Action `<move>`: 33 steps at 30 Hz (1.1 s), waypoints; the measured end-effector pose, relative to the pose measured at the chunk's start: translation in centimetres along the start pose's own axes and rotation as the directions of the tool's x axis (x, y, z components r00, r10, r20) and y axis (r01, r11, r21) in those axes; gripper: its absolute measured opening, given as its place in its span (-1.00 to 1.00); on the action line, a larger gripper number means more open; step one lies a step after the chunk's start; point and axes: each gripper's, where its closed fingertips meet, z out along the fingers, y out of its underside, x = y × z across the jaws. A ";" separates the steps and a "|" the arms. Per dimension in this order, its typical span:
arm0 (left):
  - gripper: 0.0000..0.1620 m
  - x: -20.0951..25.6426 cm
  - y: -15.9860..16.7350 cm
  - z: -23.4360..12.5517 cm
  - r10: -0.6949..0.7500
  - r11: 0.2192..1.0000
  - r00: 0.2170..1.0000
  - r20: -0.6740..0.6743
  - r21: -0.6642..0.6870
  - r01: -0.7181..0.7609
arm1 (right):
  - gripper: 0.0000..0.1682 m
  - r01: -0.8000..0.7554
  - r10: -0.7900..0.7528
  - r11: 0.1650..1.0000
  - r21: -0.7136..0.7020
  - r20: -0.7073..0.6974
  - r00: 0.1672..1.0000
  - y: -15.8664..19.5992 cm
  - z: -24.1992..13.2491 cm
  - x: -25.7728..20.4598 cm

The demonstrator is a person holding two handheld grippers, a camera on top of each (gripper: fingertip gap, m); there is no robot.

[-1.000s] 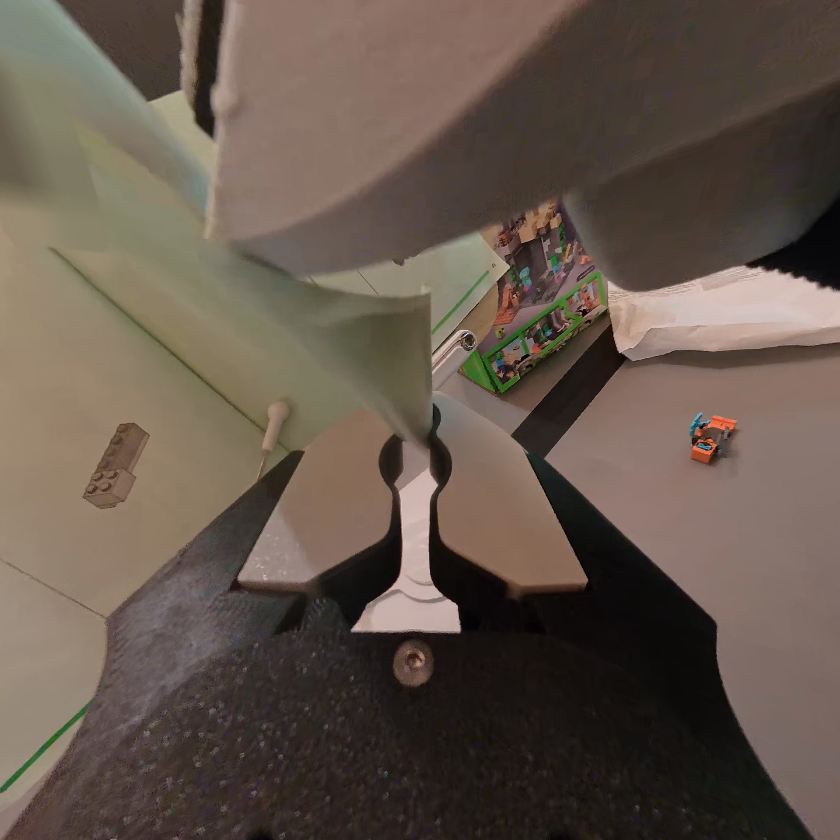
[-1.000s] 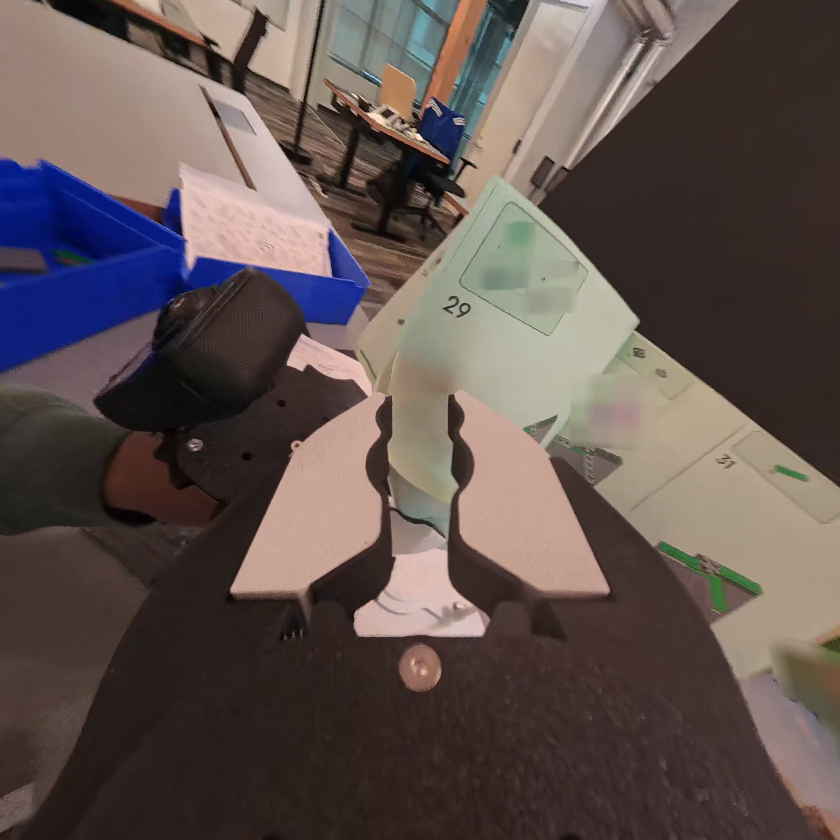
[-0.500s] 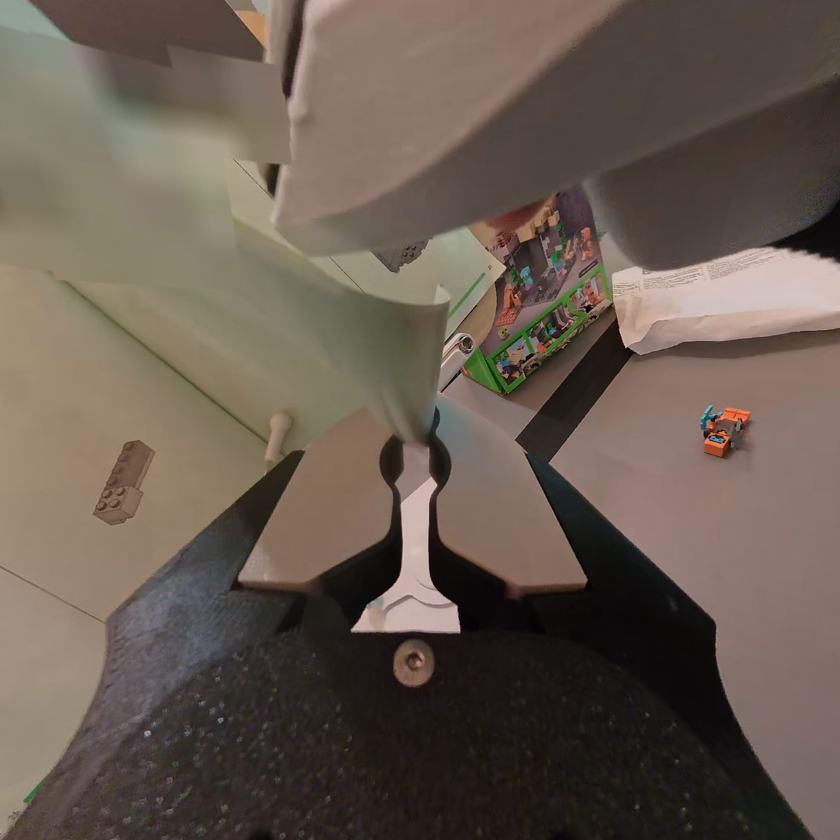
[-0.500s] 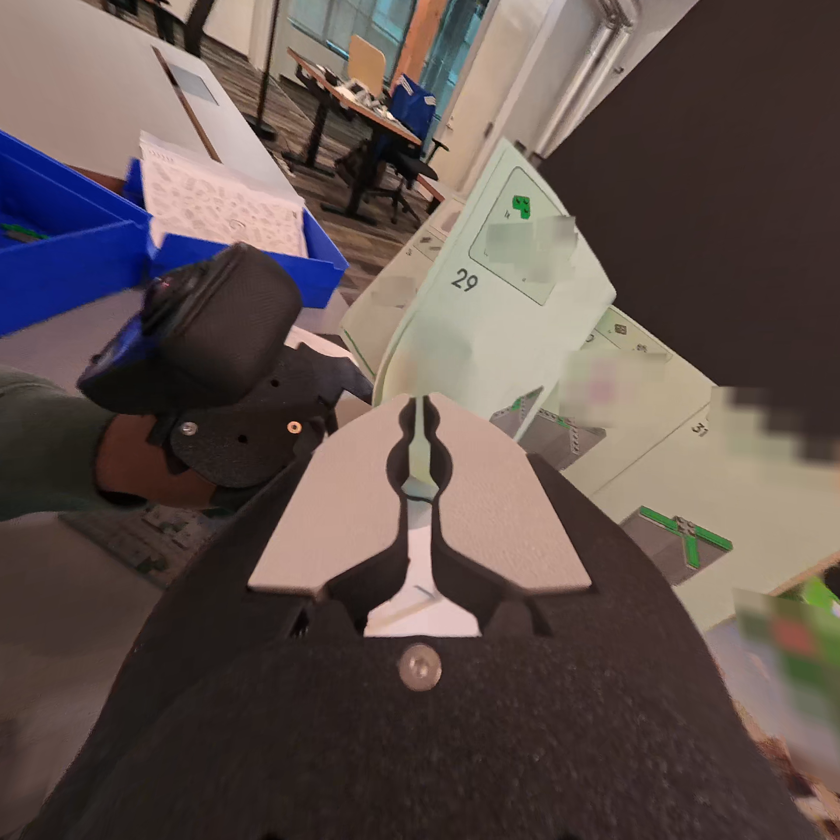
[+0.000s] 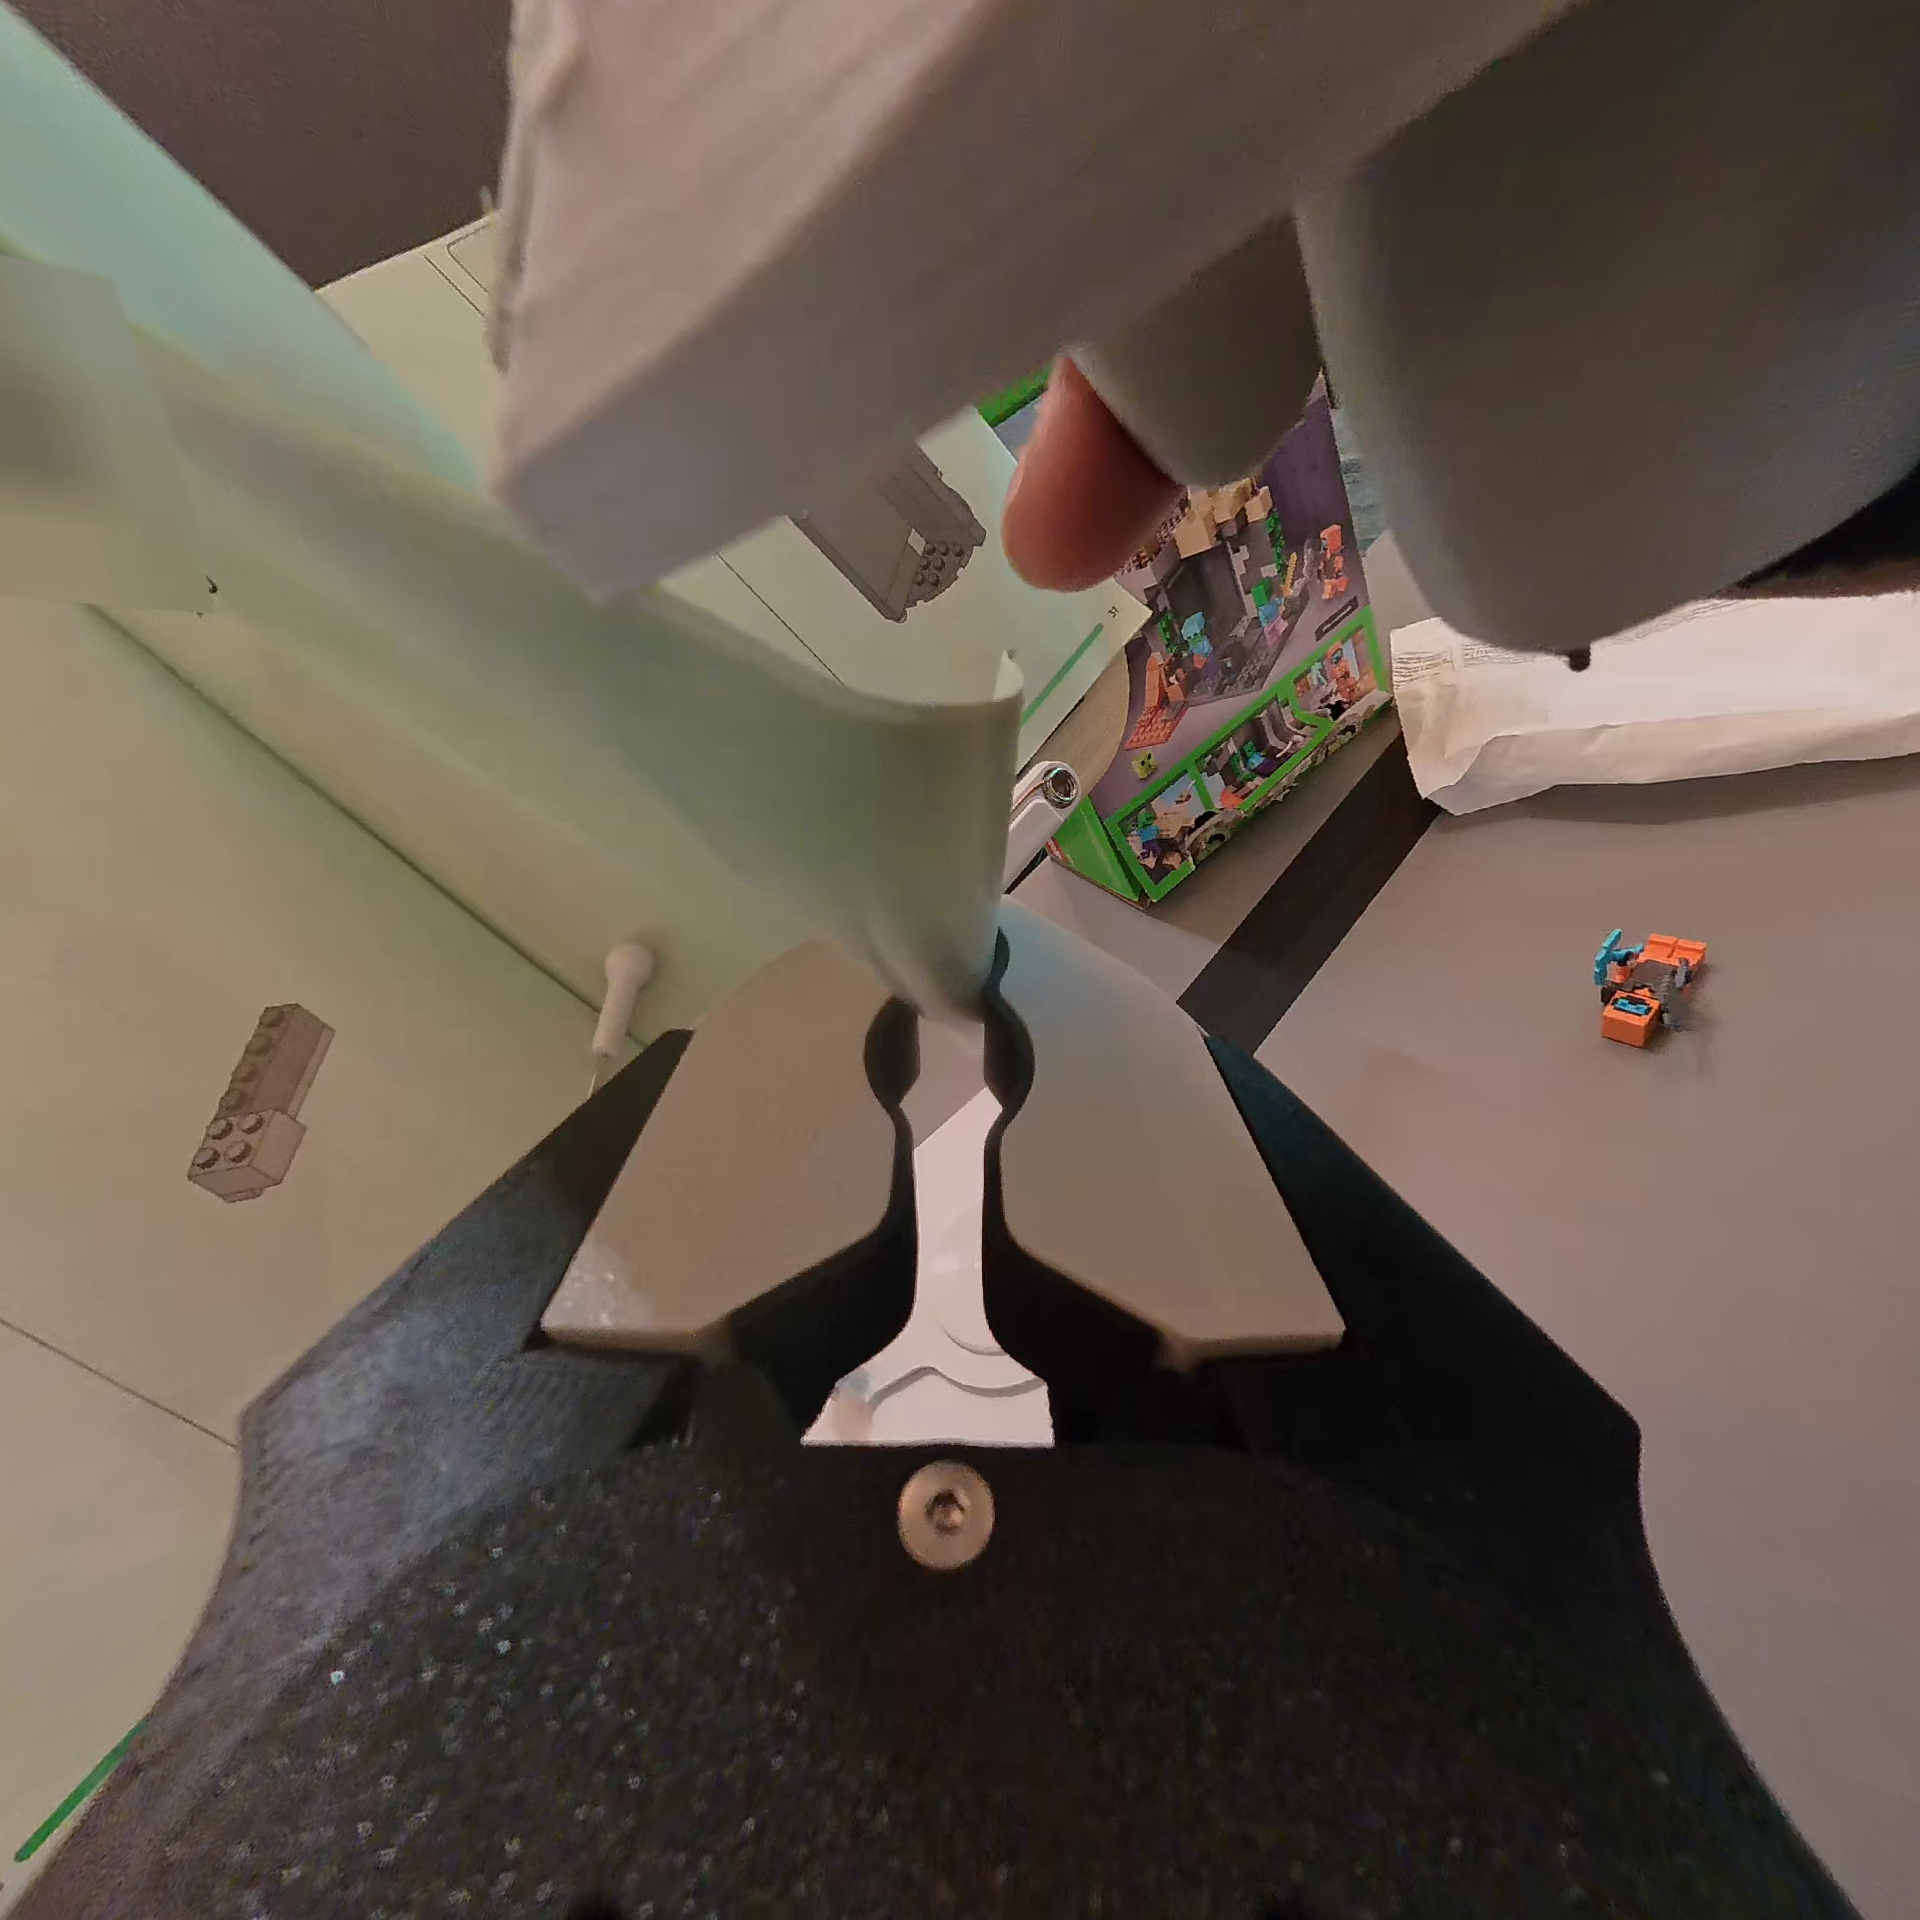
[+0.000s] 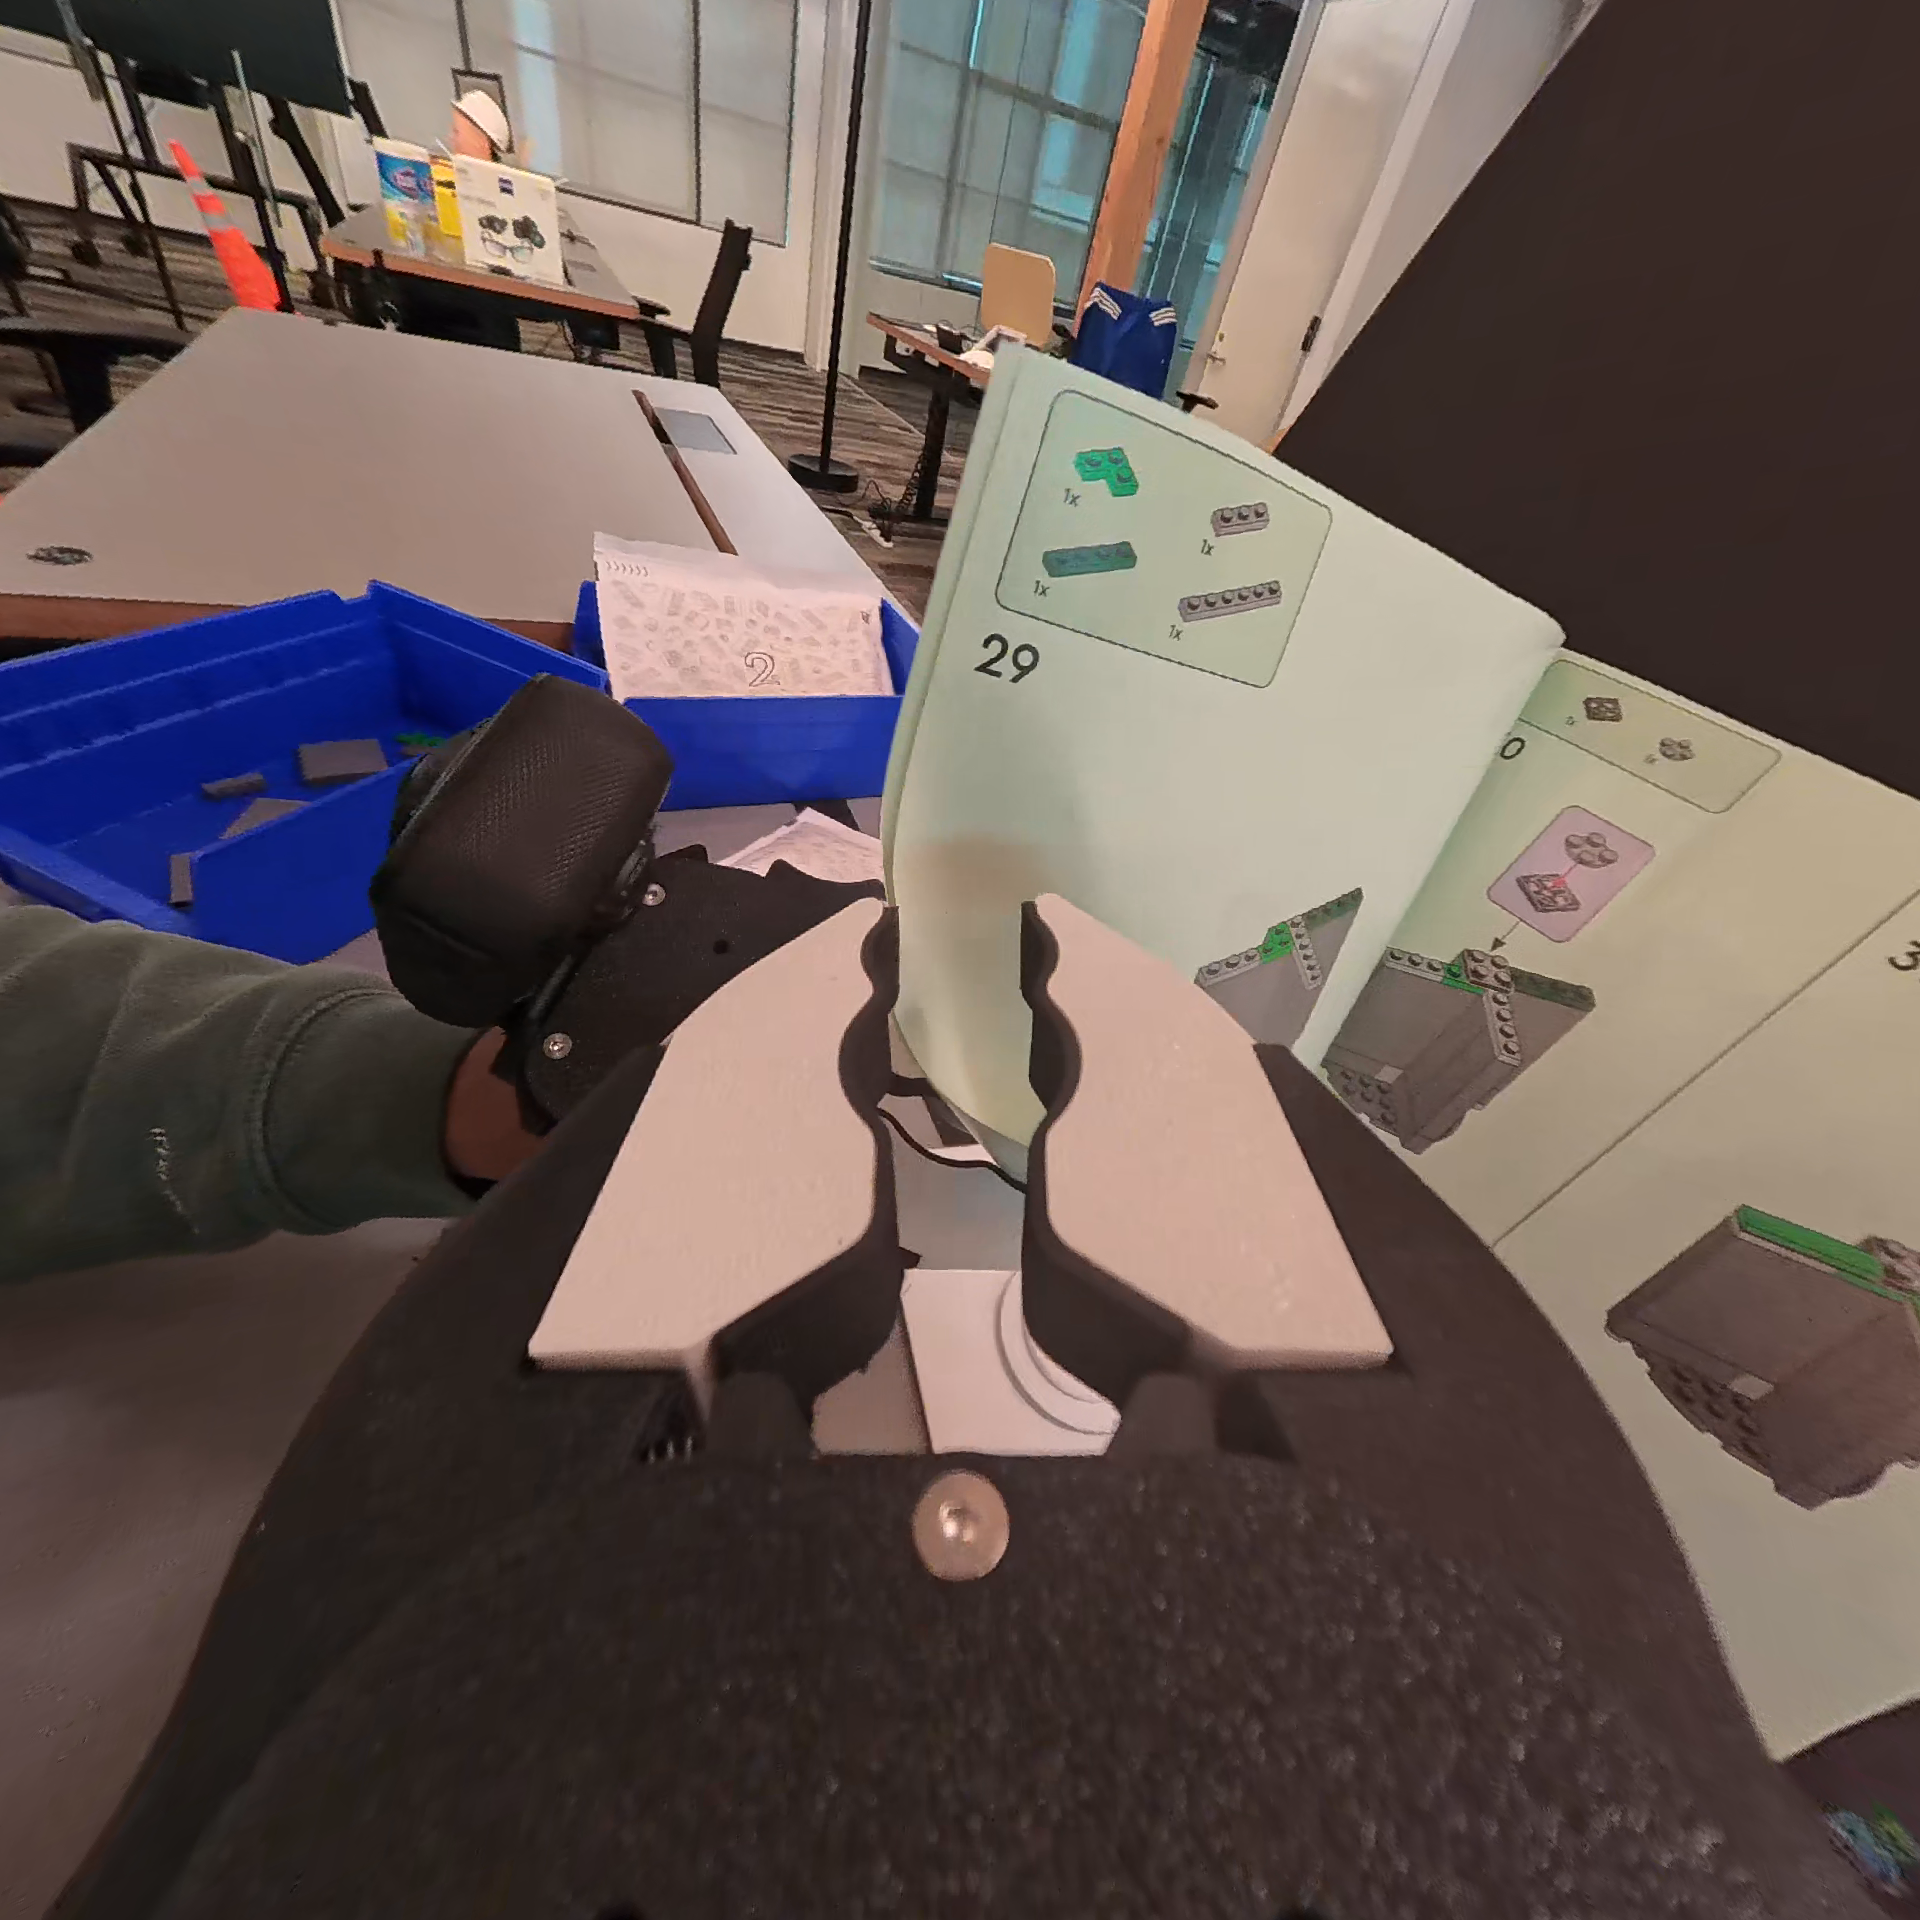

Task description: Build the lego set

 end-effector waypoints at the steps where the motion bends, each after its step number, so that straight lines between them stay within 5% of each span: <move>1: -0.92 0.0 0.0 0.0 0.001 1.000 1.000 0.000 -0.001 -0.001 | -0.74 -0.003 0.003 1.000 0.001 0.001 1.000 0.0 0.0 0.0; 13: -0.91 0.4 -0.3 0.0 0.023 0.999 1.000 -0.007 0.028 -0.023 | -0.74 -0.198 0.196 0.980 0.014 0.061 0.979 0.3 -0.3 0.6; 21: -0.95 0.5 -0.5 0.2 0.013 1.000 1.000 -0.013 0.029 -0.013 | -0.77 -0.178 0.178 0.984 0.007 -0.008 0.984 0.5 -0.7 1.8; 33: -0.96 0.6 -0.5 0.6 0.009 1.000 1.000 -0.002 0.019 -0.009 | -0.50 -0.051 0.064 0.989 0.140 -0.090 0.994 -5.5 -0.8 2.2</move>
